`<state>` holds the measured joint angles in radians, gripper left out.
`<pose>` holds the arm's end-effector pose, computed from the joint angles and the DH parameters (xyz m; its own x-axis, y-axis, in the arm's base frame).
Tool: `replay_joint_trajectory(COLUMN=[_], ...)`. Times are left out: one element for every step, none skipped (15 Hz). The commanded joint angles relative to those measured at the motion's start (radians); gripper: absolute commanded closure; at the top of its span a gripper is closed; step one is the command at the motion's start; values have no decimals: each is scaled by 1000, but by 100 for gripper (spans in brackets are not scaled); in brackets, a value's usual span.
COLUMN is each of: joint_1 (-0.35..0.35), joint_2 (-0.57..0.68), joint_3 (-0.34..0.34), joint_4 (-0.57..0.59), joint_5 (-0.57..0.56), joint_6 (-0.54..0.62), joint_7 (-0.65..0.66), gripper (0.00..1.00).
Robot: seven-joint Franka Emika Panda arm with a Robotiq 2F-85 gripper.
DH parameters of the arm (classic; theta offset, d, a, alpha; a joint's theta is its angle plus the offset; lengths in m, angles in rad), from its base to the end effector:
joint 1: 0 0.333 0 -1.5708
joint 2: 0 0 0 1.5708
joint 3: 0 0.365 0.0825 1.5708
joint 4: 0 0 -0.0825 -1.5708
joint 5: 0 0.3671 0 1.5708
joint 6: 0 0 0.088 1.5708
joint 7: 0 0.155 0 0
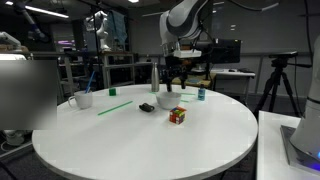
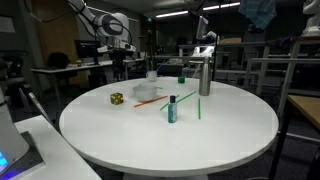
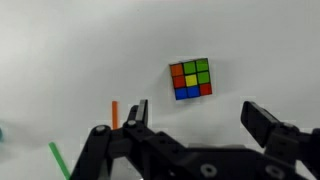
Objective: Put the Rubik's cube in the bowl
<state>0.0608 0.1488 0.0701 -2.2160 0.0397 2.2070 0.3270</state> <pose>0.5097 0.0698 0.3111 0.9624 -0.2186 -0.1613 -0.2192 -0.9756 0.0144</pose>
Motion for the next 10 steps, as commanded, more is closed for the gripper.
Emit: replay_joint_trajectory(joint_1=[4,3,4,3,6,6,9,11,14,18], joint_2=[65,75,81,89,95,97,102,105,110,116], joint_3=[7,10,12,12,11,11,8,6,4,2], joint_4=[87,94,100,99,99,95,91,86,82,81], joint_5=[53,58,58,54,44,43,35,30,25,18], joint_6=[-23,-31,-46,-50,-56,-57,-54,-48,-38,-30], joint_7=[-135,-175,-201,-220,-225,-231,-225,-214,-198,-182], gripper=[0,0,0,0,0,0,0,0,0,0])
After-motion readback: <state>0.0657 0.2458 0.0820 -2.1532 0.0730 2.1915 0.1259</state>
